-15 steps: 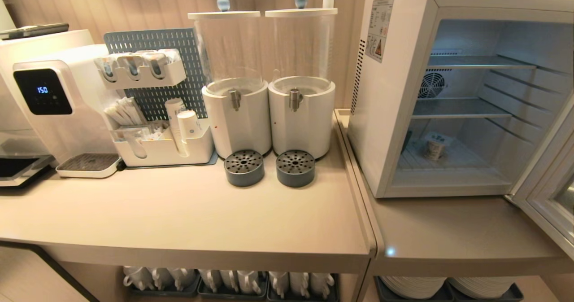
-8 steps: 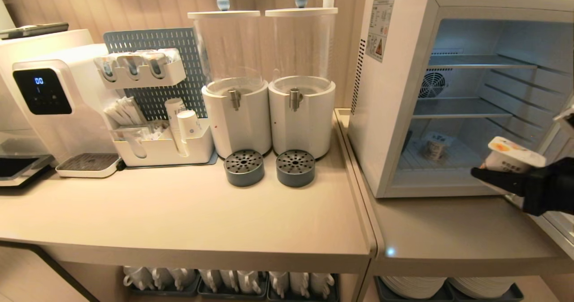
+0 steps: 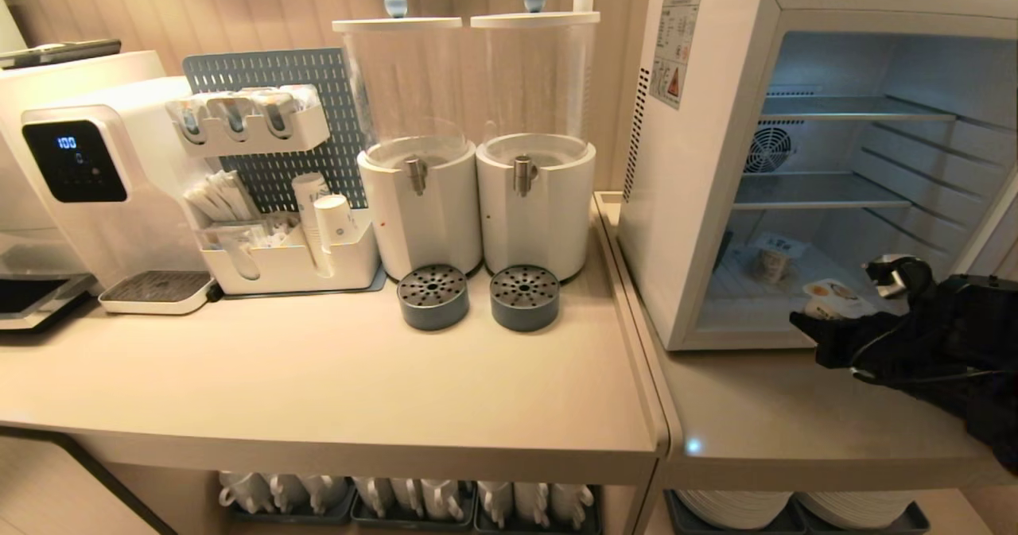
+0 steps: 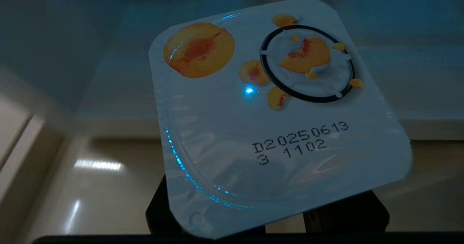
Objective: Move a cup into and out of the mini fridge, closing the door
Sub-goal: Put the yoghurt in the freezer
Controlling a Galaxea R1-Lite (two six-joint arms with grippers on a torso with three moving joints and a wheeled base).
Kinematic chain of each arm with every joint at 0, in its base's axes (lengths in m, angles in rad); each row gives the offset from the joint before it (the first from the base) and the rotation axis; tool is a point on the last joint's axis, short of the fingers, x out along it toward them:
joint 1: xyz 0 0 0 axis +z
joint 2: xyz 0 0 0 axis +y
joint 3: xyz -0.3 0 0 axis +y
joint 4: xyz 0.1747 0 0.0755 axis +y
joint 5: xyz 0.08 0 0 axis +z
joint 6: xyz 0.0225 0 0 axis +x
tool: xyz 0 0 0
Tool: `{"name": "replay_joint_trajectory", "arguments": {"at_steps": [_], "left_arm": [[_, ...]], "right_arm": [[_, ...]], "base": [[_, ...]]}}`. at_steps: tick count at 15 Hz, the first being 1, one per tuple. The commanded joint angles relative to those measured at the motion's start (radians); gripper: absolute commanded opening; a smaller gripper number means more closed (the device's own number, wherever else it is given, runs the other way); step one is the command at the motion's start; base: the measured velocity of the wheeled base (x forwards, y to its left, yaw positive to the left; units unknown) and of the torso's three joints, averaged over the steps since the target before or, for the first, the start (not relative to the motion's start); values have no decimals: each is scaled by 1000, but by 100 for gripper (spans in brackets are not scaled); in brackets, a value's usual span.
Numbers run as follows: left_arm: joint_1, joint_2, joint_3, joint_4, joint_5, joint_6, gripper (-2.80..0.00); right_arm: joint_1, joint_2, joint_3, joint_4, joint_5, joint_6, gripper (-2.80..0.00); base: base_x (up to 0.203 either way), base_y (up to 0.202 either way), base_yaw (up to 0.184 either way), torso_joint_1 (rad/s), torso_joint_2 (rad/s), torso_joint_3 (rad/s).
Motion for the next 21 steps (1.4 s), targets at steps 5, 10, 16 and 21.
{"name": "replay_joint_trajectory", "arguments": {"at_steps": [5, 10, 16, 21], "left_arm": [[1, 1, 2, 0, 0, 0, -280], [1, 1, 2, 0, 0, 0, -280], [1, 1, 2, 0, 0, 0, -280], [1, 1, 2, 0, 0, 0, -280]], "right_arm": [[-13, 151, -93, -110, -187, 70, -280], [-5, 241, -220, -108, -335, 63, -280], [-8, 319, -327, -62, -386, 59, -280], [-17, 344, -439, 44, -387, 65, -280]], "base": [[0, 0, 0, 0, 0, 0], [0, 0, 0, 0, 0, 0], [0, 0, 0, 0, 0, 0], [0, 0, 0, 0, 0, 0]]}}
